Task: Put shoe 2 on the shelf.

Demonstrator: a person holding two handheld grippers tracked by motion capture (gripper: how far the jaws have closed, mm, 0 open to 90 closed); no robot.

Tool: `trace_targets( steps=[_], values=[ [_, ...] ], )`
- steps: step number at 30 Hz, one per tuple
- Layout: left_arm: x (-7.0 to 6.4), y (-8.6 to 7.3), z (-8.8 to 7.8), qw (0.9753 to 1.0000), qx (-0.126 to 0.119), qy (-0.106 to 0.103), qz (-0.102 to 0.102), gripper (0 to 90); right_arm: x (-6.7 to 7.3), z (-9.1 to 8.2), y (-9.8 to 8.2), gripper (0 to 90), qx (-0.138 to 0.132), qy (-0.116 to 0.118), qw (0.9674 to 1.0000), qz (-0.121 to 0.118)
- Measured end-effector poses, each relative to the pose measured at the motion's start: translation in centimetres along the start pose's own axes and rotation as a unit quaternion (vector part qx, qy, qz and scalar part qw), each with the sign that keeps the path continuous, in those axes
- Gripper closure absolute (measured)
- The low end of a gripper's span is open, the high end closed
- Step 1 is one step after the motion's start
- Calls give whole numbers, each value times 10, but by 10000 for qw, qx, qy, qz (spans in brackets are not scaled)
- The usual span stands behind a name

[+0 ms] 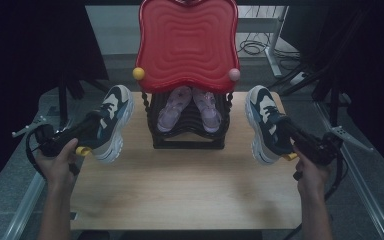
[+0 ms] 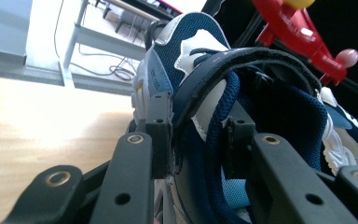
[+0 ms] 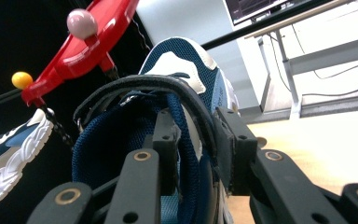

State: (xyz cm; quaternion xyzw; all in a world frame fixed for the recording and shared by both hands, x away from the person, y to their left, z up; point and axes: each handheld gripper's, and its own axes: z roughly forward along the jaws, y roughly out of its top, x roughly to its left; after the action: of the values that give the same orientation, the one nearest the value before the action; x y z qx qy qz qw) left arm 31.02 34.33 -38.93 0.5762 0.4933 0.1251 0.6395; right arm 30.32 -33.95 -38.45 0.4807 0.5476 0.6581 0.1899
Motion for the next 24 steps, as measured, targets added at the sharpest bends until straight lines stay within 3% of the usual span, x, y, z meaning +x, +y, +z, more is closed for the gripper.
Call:
trace_targets(
  steps=[15,24],
  values=[
    [-5,16,9,9999,-72,7,78,696,5,10,25,713,-158,27,9998,-81],
    [-7,27,12,9998,-158,23,91,696,4,13,30,713,-281,58,9996,51]
  ],
)
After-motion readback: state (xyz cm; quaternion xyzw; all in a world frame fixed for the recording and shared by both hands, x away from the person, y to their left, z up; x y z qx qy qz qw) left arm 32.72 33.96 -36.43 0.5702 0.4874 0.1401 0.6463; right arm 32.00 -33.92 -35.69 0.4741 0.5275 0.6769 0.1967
